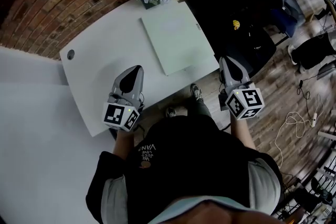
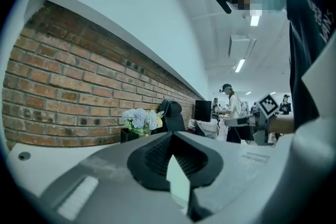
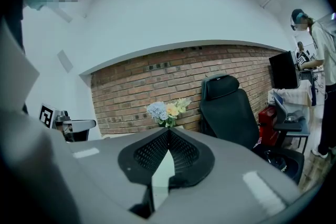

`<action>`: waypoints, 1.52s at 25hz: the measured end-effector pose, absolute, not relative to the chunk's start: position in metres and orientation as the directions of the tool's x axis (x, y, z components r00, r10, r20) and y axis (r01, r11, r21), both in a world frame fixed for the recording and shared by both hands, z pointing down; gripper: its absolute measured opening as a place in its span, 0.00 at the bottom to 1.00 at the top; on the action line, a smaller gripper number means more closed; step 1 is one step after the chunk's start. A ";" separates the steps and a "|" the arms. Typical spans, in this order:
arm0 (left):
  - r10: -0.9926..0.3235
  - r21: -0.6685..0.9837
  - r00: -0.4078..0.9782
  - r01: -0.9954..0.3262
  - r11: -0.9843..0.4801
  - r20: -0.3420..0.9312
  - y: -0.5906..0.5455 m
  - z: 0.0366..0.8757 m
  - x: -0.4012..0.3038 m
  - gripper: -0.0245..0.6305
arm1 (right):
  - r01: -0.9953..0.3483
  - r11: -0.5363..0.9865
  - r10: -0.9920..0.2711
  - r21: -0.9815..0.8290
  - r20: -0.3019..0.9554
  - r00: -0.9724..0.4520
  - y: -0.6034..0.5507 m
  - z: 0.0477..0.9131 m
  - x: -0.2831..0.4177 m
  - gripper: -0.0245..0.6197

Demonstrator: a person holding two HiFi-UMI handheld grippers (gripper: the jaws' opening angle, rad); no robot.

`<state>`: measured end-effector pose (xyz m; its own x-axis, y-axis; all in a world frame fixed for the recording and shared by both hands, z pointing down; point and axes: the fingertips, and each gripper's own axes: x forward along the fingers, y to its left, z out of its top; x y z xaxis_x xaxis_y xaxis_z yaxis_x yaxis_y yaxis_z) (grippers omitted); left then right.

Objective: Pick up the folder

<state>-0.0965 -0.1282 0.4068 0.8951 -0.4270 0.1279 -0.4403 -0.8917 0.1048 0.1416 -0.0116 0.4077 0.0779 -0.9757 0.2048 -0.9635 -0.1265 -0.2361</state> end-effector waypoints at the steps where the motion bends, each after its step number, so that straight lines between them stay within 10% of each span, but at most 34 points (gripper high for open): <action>1: -0.434 0.103 0.892 -0.447 -0.889 0.128 -0.130 0.406 -0.094 0.04 | -0.965 -0.117 -0.976 -0.235 0.204 0.069 -0.017 0.407 0.145 0.03; 38: -0.649 0.136 0.722 -0.687 -0.714 0.238 -0.193 0.476 -0.029 0.04 | -0.961 0.087 -0.931 -0.263 0.322 -0.172 -0.145 0.485 0.227 0.04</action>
<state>-0.0292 -0.1929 0.4761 0.7224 -0.6491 0.2383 -0.6866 -0.7143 0.1358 0.2268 -0.1453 0.4846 -0.1723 -0.9308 0.3225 -0.9608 0.0867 -0.2632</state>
